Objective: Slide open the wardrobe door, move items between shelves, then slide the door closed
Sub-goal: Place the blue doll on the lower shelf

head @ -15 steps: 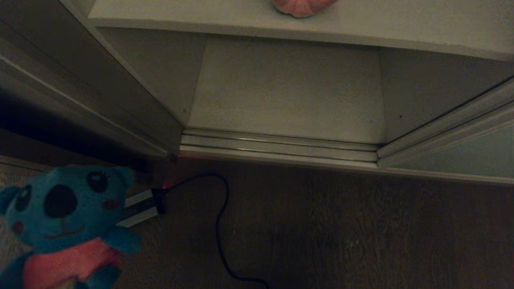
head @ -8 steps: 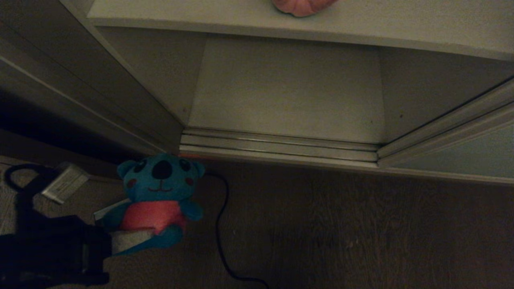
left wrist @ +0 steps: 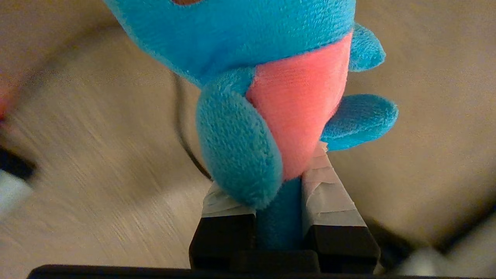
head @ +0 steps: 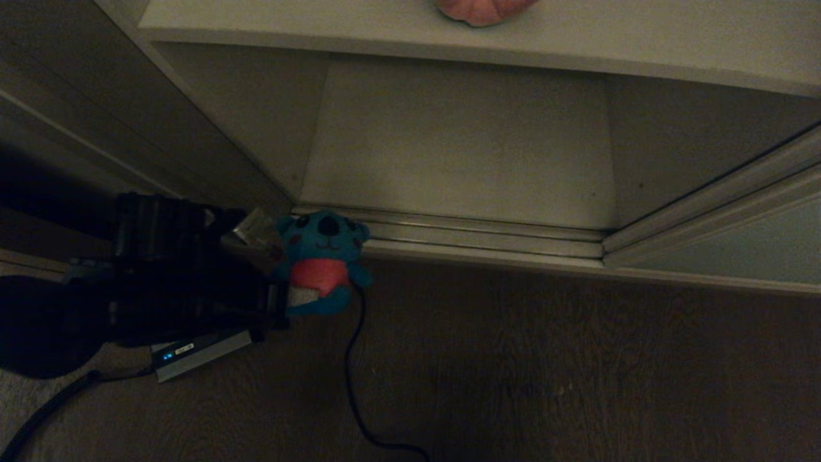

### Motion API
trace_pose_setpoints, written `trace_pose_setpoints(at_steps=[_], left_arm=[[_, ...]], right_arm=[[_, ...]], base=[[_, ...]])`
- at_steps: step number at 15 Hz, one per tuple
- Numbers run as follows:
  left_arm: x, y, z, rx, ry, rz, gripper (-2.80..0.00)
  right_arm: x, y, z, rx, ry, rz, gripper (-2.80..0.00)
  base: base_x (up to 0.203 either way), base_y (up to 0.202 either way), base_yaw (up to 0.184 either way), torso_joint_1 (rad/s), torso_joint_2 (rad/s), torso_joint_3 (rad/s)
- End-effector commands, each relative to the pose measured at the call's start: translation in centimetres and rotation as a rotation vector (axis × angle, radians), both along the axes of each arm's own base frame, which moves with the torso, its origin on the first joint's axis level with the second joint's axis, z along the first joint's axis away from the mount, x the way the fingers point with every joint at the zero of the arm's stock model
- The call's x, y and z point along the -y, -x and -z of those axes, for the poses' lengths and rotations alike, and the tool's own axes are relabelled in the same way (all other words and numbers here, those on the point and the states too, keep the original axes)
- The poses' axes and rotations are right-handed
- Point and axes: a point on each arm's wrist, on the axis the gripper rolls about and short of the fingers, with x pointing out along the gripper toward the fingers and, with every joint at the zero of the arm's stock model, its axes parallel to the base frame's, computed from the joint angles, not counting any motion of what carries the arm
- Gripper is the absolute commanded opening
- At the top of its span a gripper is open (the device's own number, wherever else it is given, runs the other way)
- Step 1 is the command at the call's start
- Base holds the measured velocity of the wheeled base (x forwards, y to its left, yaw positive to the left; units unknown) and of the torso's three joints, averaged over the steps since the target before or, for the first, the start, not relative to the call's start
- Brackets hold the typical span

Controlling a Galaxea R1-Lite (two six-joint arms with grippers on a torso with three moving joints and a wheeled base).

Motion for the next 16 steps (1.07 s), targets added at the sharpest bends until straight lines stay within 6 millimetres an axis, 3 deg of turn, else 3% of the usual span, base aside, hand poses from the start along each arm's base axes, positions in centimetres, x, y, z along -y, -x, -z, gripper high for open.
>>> trace_pose_setpoints(at_steps=[1, 6, 12, 16], left_arm=[[1.0, -4.8, 2.1, 0.043, -0.019, -0.065, -2.8], [3.2, -10.0, -0.4, 0.208, 0.068, -0.166, -2.8], [6.0, -14.8, 2.3, 0.284, 0.091, -0.228, -2.8], [6.7, -18.0, 2.6, 0.399, 0.113, -0.344, -2.8]], right_arm=[[0.0, 0.0, 0.1, -0.005, 0.001, -0.001, -2.8], [0.0, 0.0, 0.1, -0.004, 0.001, -0.001, -2.8], [0.0, 0.0, 0.1, -0.003, 0.001, -0.001, -2.8], [0.0, 0.0, 0.1, -0.004, 0.001, -0.001, -2.8]], base=[[0.0, 0.0, 0.0, 0.0, 0.0, 0.0], [0.0, 0.0, 0.0, 0.0, 0.0, 0.0], [0.0, 0.0, 0.0, 0.0, 0.0, 0.0], [0.0, 0.0, 0.0, 0.0, 0.0, 0.0]])
